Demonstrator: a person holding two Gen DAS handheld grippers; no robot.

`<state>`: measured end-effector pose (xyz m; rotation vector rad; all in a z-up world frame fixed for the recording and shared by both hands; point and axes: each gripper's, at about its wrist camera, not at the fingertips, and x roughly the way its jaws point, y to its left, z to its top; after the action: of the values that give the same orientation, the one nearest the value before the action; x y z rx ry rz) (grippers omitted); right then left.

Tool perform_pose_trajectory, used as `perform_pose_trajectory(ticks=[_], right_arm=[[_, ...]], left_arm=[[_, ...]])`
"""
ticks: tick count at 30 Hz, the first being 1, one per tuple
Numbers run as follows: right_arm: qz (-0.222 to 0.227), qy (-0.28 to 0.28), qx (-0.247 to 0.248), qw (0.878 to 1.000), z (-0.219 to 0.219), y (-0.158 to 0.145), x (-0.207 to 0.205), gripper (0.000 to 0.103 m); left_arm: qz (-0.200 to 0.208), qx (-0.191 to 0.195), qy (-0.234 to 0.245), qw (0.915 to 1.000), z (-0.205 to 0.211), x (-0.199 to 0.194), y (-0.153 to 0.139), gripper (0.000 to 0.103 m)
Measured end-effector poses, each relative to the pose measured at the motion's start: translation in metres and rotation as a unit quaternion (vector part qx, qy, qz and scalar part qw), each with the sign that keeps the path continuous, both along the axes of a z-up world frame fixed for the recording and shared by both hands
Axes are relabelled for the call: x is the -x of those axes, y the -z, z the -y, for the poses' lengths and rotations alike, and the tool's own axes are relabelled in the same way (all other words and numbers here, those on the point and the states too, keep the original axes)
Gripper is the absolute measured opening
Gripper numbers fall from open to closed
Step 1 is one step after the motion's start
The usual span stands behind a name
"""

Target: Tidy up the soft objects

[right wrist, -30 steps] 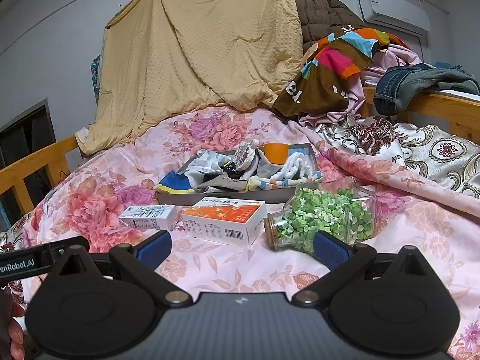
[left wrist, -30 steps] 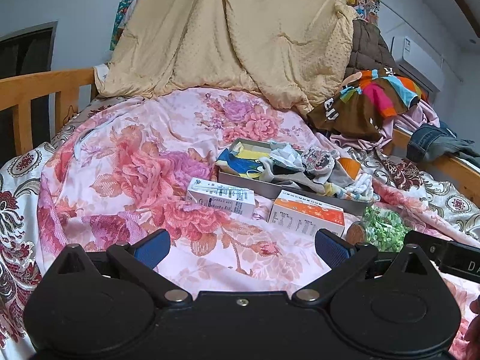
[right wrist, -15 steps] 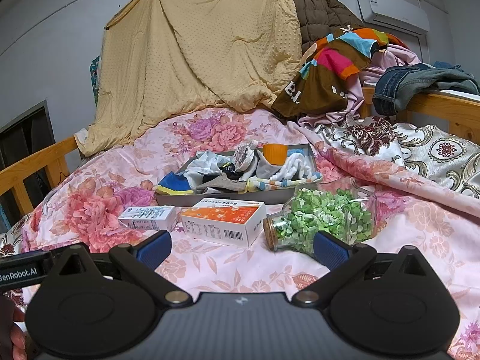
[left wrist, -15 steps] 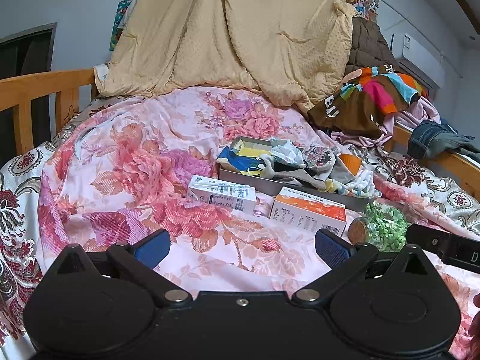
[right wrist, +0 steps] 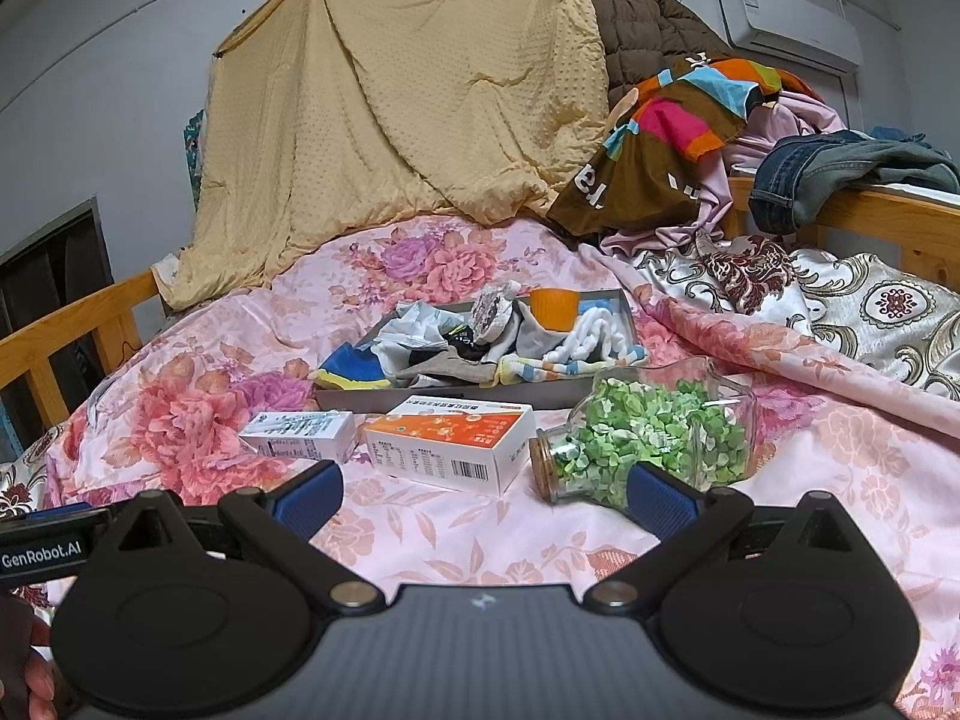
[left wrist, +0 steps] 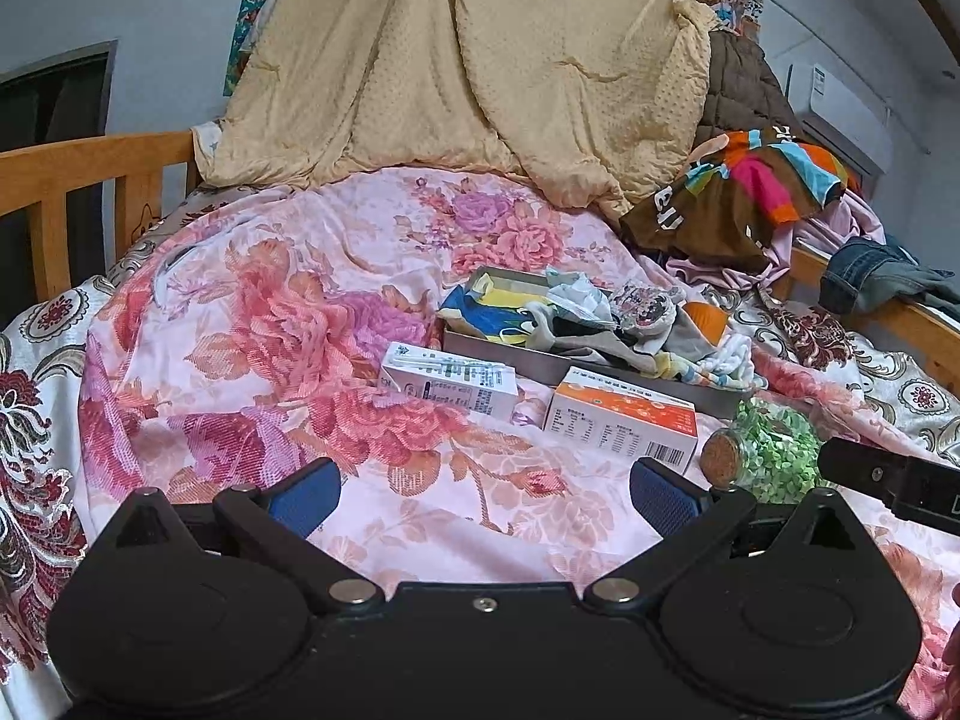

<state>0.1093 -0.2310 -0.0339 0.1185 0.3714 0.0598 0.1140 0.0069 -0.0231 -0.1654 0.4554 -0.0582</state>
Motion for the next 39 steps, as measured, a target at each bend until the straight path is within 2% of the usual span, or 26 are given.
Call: perform_pose_trajectory(ticks=[39], right_arm=[[-0.004, 0.000, 0.001, 1.000, -0.0004, 0.0015, -0.0007, 0.103]], left_arm=[[-0.006, 0.006, -0.004, 1.0000, 0.0004, 0.0013, -0.0002, 0.102]])
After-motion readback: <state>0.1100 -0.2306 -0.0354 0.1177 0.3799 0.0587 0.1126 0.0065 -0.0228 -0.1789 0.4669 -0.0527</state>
